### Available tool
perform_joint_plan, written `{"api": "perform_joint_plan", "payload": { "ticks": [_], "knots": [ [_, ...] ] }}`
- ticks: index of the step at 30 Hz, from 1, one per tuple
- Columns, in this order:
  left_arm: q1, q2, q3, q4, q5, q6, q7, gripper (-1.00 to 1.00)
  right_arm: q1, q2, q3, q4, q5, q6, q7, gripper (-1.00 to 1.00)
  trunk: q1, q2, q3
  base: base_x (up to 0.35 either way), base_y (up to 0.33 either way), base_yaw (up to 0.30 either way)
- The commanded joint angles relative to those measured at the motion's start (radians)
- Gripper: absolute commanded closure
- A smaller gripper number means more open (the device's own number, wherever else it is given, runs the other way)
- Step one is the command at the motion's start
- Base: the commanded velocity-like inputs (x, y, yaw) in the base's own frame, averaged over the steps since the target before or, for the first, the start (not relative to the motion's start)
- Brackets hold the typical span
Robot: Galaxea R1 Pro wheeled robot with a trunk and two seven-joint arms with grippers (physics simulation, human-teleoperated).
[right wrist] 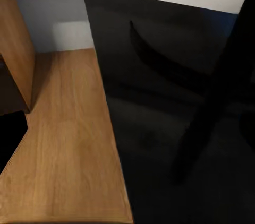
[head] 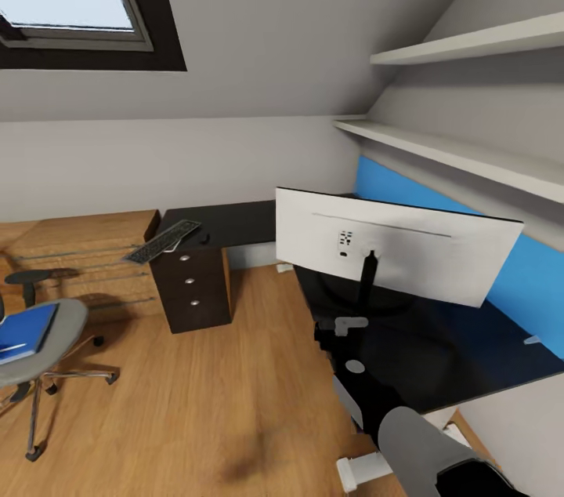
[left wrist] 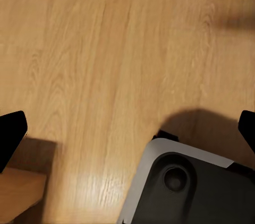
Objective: In the bedroom, organize the workspace by keeping the computer under the desk, ensuring the monitor is on the desk, placing the keyboard on the desk next to the monitor, placing the mouse on the desk next to the keyboard, moving the folder from the swivel chair onto the desk next to the mouse, stacking the notebook on top of the folder with the pen on top of the notebook, and positioning the swivel chair next to the desk.
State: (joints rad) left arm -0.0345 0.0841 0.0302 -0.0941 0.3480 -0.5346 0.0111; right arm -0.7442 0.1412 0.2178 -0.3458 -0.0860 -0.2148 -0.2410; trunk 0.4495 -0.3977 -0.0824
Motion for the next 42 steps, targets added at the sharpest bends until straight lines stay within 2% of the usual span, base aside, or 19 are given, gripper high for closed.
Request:
{"api": "perform_joint_plan", "payload": {
  "ticks": [1,6,11,17,25,36,42],
  "knots": [
    [-0.001,-0.001,0.003,0.001,-0.003,-0.002,0.001,-1.00,-0.001,0.004,0.009,0.002,-0.009,-0.004,-0.006,-1.00,0.000,-0.002,-0.002,0.026,0.292,0.000],
    [-0.001,-0.001,0.002,0.001,-0.003,-0.002,0.001,-1.00,-0.001,0.017,0.009,0.003,-0.009,-0.004,-0.004,-1.00,0.000,-0.002,-0.002,0.164,0.226,0.000],
    [-0.001,-0.001,0.002,0.001,-0.003,-0.002,0.001,-1.00,0.008,0.032,0.026,0.004,-0.008,-0.006,-0.004,-1.00,0.000,-0.002,-0.002,0.287,0.084,0.000],
    [-0.001,-0.004,0.003,0.001,-0.004,-0.004,0.001,-1.00,0.018,0.033,0.057,0.004,-0.011,-0.001,-0.006,-1.00,0.000,-0.002,-0.002,0.203,0.018,0.000],
    [-0.001,-0.004,0.004,-0.001,-0.004,-0.004,0.001,-1.00,0.021,0.033,0.060,0.004,-0.011,-0.005,-0.006,-1.00,0.000,-0.002,-0.002,0.009,0.001,0.020],
    [-0.001,-0.004,0.002,-0.001,-0.004,-0.004,0.001,-1.00,0.026,0.033,0.061,0.004,-0.011,-0.006,-0.009,-1.00,0.000,-0.002,-0.002,0.003,0.002,0.232],
    [-0.001,-0.004,0.002,-0.001,-0.004,-0.004,0.001,-1.00,0.026,0.033,0.061,0.004,-0.011,-0.007,-0.008,-1.00,0.000,-0.002,-0.002,0.180,0.151,0.277]
  ]
}}
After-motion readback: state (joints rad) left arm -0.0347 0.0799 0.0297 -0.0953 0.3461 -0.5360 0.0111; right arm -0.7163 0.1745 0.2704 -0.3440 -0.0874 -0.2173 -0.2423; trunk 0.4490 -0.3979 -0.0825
